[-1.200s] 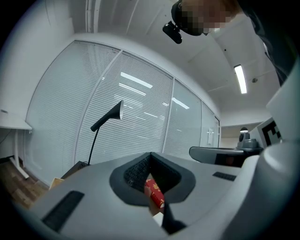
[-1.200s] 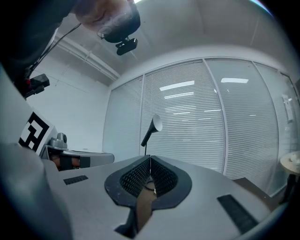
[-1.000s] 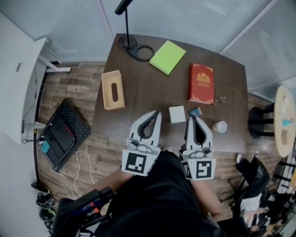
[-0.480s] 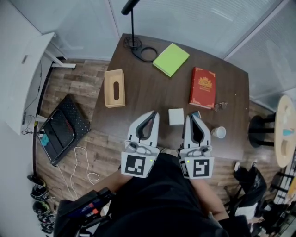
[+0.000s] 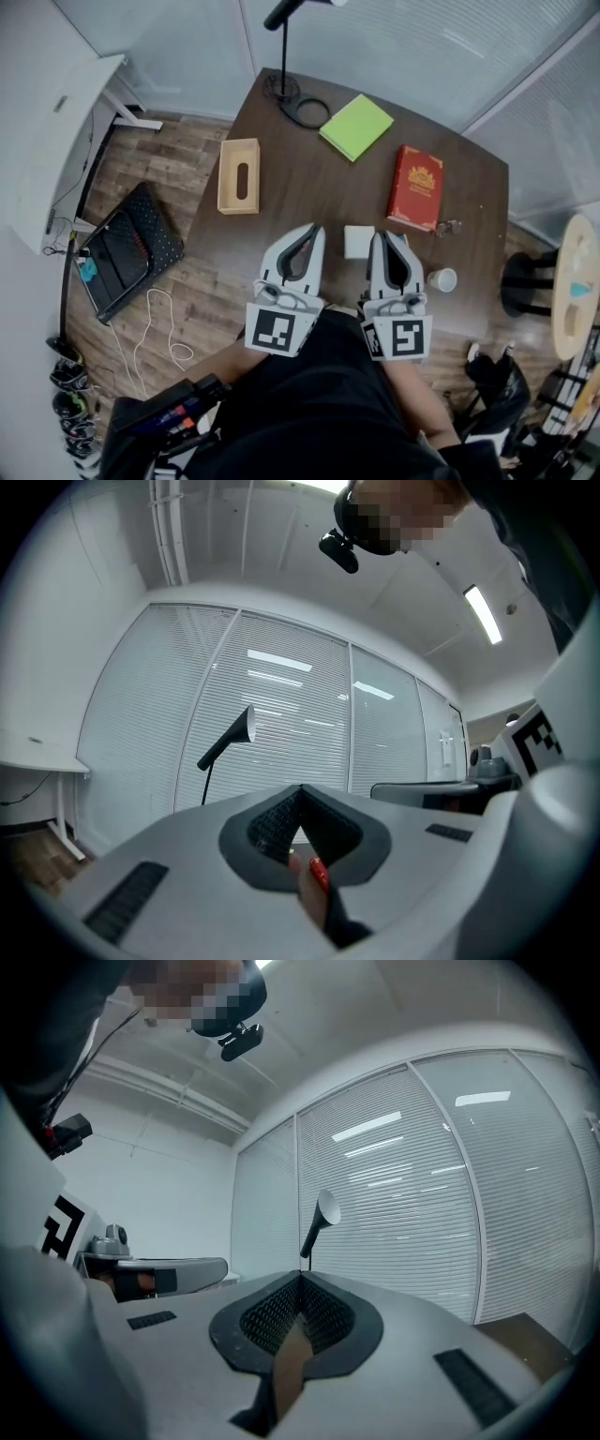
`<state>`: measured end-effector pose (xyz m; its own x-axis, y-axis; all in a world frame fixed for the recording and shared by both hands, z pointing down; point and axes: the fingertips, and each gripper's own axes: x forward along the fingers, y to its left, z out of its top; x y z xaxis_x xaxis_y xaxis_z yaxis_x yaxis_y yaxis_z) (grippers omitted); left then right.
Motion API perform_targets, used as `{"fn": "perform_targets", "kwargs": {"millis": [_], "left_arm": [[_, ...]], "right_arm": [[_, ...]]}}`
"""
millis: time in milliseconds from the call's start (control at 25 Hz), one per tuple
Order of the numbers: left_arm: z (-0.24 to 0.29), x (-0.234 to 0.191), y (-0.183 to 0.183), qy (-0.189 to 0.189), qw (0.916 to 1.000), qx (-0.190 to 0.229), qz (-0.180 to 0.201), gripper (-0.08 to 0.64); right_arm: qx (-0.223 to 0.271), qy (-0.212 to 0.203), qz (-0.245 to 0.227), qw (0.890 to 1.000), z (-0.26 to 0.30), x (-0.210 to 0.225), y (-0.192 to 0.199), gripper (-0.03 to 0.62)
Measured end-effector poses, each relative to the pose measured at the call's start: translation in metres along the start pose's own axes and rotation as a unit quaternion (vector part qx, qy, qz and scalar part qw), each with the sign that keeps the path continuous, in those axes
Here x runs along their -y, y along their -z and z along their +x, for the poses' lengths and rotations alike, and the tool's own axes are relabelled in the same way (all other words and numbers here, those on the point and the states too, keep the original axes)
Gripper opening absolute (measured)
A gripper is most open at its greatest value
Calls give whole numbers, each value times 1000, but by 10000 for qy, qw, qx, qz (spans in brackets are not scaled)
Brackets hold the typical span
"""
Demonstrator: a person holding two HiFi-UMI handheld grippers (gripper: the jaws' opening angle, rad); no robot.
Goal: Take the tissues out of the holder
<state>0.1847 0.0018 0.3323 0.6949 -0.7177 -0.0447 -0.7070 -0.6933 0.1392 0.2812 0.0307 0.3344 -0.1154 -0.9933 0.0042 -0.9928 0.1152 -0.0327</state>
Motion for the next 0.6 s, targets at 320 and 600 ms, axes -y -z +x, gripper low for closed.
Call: {"fn": "perform_targets", "kwargs": {"millis": [320, 600], "left_arm": [[-6, -7, -2, -16, 10000, -13, -61, -2], [-5, -13, 0, 72, 10000, -57, 30, -2]], "right_arm": [[29, 44, -122, 9999, 4, -9, -2, 9], [-9, 144, -147, 9998, 7, -14, 3, 9]]}}
